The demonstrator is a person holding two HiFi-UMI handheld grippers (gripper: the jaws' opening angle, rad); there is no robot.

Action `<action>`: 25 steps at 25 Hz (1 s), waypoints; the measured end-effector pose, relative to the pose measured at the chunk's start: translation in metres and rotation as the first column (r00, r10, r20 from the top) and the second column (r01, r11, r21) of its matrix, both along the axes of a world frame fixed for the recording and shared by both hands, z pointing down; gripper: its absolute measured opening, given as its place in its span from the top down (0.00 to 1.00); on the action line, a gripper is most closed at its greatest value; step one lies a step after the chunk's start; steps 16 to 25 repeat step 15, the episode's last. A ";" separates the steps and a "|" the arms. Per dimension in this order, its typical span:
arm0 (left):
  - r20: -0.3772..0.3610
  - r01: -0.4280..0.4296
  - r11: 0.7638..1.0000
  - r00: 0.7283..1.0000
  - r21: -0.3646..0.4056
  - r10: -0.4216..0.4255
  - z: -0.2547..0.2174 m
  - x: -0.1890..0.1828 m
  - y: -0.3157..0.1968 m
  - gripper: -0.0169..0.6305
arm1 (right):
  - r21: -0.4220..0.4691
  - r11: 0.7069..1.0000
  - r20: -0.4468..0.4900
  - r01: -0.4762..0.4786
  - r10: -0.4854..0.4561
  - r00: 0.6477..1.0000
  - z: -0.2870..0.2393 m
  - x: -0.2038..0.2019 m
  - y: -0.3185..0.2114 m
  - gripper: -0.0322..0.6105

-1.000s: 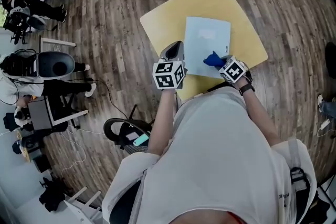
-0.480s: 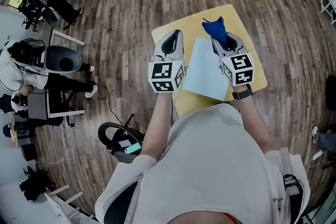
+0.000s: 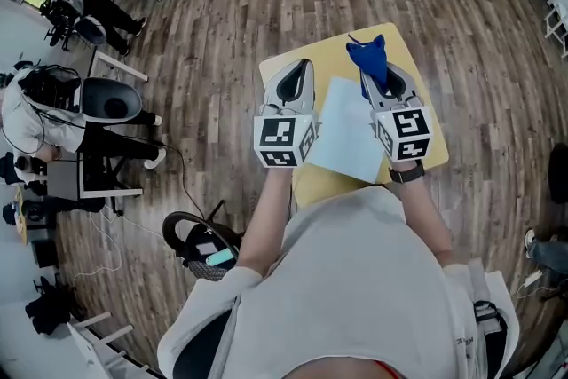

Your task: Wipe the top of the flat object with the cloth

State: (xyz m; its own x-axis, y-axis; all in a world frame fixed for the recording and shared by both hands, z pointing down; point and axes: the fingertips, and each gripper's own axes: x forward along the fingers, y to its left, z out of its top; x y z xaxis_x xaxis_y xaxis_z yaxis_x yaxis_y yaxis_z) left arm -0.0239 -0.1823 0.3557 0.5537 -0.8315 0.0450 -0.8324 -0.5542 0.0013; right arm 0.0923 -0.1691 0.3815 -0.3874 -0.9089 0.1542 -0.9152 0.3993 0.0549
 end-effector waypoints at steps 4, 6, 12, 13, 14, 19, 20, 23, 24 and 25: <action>0.011 0.000 1.000 1.000 -0.021 0.000 0.010 0.007 0.000 0.96 | -0.016 1.000 -0.001 0.010 -0.010 1.000 0.009 0.002 0.002 0.80; 0.019 0.000 0.999 1.000 -0.035 0.001 0.017 0.009 0.000 0.96 | -0.032 0.999 -0.008 0.018 -0.018 1.000 0.016 0.003 0.003 0.80; 0.050 0.003 0.994 0.999 -0.106 0.002 0.051 0.014 -0.006 0.96 | -0.105 0.994 -0.023 0.015 -0.017 1.000 0.048 0.013 -0.002 0.80; 0.055 0.005 0.993 0.998 -0.121 0.002 0.061 0.014 -0.008 0.97 | -0.122 0.993 -0.033 0.010 -0.014 0.999 0.056 0.016 -0.004 0.81; 0.061 0.008 0.990 0.998 -0.138 0.001 0.072 0.014 -0.011 0.97 | -0.139 0.990 -0.045 0.005 -0.011 0.999 0.066 0.019 -0.006 0.81; 0.068 0.011 0.988 0.998 -0.157 0.000 0.084 0.014 -0.014 0.96 | -0.158 0.987 -0.058 -0.001 -0.008 0.998 0.076 0.022 -0.008 0.81; 0.068 0.011 0.988 0.998 -0.157 0.000 0.084 0.014 -0.014 0.96 | -0.158 0.987 -0.058 -0.001 -0.008 0.998 0.076 0.022 -0.008 0.81; 0.068 0.011 0.988 0.998 -0.157 0.000 0.084 0.014 -0.014 0.96 | -0.158 0.987 -0.058 -0.001 -0.008 0.998 0.076 0.022 -0.008 0.81; 0.068 0.011 0.988 0.998 -0.157 0.000 0.084 0.014 -0.014 0.96 | -0.158 0.987 -0.058 -0.001 -0.008 0.998 0.076 0.022 -0.008 0.81; 0.068 0.011 0.988 0.998 -0.157 0.000 0.084 0.014 -0.014 0.96 | -0.158 0.987 -0.058 -0.001 -0.008 0.998 0.076 0.022 -0.008 0.81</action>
